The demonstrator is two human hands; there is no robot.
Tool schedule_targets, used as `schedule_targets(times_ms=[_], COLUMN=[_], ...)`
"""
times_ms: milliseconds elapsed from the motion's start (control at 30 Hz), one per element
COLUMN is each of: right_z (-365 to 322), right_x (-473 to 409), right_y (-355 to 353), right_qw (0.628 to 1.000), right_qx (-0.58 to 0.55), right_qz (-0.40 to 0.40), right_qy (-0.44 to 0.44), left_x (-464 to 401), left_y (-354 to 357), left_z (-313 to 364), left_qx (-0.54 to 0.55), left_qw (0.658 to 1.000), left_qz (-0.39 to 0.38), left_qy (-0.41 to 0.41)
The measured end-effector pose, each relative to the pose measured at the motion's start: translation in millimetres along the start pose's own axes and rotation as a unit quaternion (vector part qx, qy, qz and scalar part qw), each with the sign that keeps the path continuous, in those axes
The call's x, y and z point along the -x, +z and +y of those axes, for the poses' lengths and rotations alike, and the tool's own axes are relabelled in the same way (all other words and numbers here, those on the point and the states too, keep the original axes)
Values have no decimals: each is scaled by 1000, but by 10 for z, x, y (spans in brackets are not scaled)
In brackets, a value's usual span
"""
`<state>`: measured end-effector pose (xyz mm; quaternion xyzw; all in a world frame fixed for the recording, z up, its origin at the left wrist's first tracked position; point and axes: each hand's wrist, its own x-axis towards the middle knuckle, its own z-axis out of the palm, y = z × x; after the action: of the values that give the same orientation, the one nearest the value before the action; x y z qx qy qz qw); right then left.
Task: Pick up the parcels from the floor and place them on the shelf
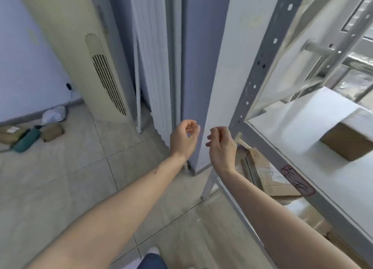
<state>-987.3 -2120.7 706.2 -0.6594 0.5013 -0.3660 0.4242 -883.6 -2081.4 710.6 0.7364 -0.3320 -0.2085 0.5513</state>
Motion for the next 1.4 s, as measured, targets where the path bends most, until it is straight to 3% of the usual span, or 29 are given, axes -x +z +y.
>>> schedule_targets(times_ms=[233, 567, 967, 1400], right_z=[-385, -979, -1510, -2103], right_x=[510, 1822, 3547, 5044], right_y=[1100, 2720, 4175, 5773], right_qw=[987, 923, 808, 669], right_qx=[14, 47, 73, 52], right_qz=[-162, -373, -566, -715], right_qy=[-18, -82, -147, -197], left_x=[168, 907, 2130, 2868], left_y=[-1322, -3339, -5177, -6847], left_z=[-557, -1318, -2084, -2702], left_qx=[-36, -71, 33, 94], left_qw=[987, 938, 816, 663], left_qz=[140, 303, 521, 682], left_qy=[-76, -155, -250, -294])
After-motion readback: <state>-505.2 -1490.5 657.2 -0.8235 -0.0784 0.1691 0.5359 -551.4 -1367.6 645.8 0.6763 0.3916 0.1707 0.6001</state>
